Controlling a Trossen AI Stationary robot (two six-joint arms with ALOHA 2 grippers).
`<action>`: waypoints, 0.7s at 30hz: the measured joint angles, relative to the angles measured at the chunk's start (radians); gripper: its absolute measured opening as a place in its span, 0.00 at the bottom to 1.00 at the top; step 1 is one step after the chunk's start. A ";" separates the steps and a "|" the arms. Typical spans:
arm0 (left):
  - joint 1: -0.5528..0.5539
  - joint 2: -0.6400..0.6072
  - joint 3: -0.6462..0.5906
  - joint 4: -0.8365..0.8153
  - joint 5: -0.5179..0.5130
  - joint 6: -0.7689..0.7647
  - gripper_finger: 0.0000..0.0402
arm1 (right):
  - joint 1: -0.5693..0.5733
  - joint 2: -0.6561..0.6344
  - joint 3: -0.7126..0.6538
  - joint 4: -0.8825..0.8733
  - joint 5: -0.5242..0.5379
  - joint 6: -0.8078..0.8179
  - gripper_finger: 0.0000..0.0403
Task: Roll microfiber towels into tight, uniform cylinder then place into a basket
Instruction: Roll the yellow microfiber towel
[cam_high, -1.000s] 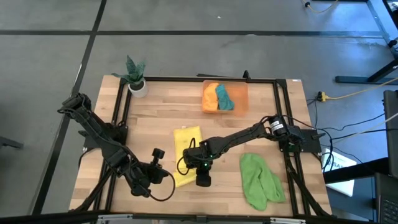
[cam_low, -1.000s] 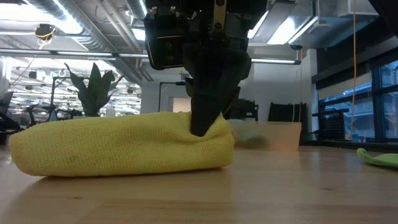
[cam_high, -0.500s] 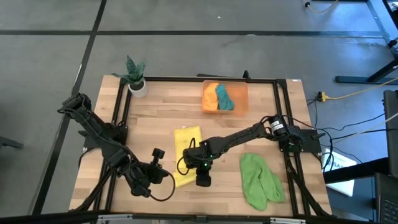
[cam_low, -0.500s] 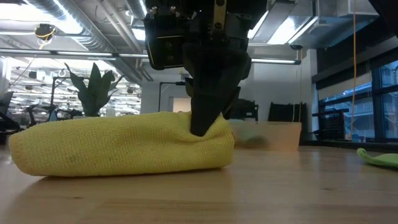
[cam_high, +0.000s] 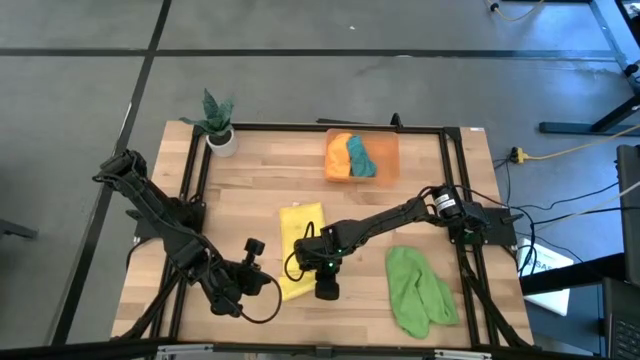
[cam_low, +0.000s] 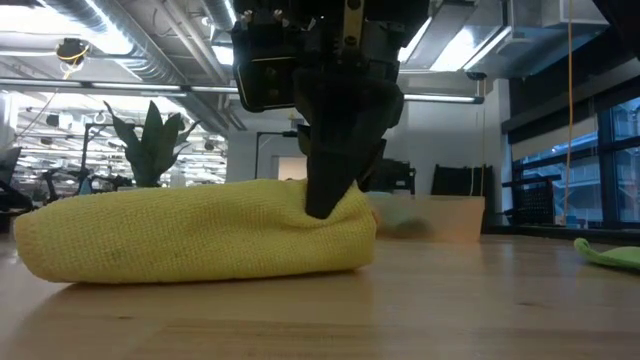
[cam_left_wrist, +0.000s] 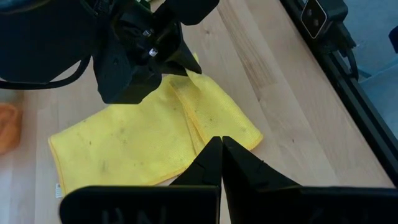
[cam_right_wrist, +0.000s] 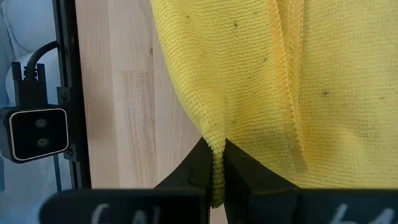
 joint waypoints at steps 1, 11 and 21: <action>0.000 0.000 0.000 0.000 0.000 0.000 0.00 | 0.000 0.000 0.000 0.000 0.000 -0.001 0.06; 0.000 0.000 0.000 0.000 0.000 0.000 0.00 | 0.000 0.000 0.000 0.001 0.051 -0.044 0.06; 0.000 0.000 0.000 0.000 0.000 0.000 0.00 | 0.000 0.000 0.000 0.017 0.052 -0.068 0.06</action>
